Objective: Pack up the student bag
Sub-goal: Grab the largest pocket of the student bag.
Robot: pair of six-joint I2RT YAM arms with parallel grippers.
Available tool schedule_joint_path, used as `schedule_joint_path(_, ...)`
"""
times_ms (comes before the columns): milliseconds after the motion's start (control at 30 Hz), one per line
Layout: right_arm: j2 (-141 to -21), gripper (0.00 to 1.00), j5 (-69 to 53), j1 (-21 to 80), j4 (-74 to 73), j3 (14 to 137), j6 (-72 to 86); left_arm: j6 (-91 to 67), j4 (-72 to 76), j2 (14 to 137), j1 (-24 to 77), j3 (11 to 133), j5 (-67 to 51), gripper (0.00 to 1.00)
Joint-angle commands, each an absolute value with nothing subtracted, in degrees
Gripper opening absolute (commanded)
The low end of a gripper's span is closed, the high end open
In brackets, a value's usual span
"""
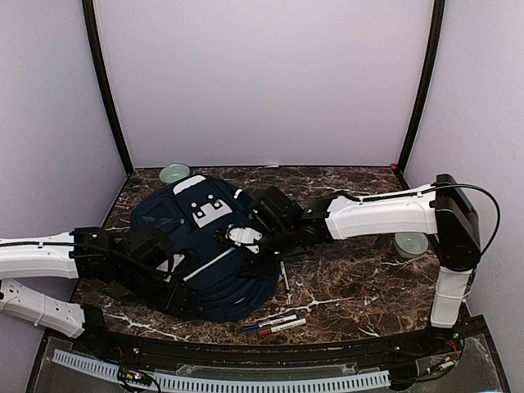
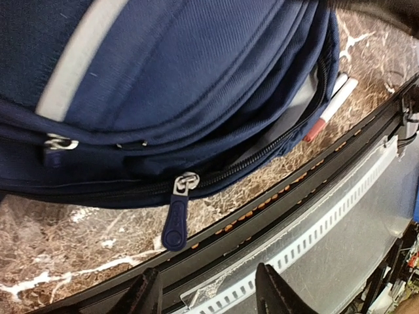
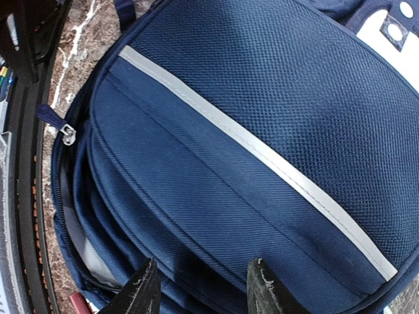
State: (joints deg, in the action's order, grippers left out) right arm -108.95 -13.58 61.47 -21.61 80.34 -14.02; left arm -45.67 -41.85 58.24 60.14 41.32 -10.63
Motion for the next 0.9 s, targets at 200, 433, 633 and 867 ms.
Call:
schedule_joint_path(200, -111.46, 0.45, -13.26, 61.17, -21.67, 80.65, -12.49, -46.89, -39.1, 67.7, 63.63, 42.17, -8.81, 0.45)
schedule_joint_path(433, -111.28, 0.46, -13.36, 61.17, -21.69, 79.69, -12.74, -45.58, -39.29, 73.64, 63.8, 44.95, -5.66, 0.37)
schedule_joint_path(633, -111.34, 0.45, -13.97, 61.17, -21.9, 79.55, -12.73, -43.92, -45.52, 76.18, 64.78, 49.01, -3.47, 0.43)
schedule_joint_path(867, -111.48, 0.45, -14.37, 61.17, -22.06, 79.45, -12.92, -42.53, -47.63, 75.97, 65.13, 51.9, 0.67, 0.49)
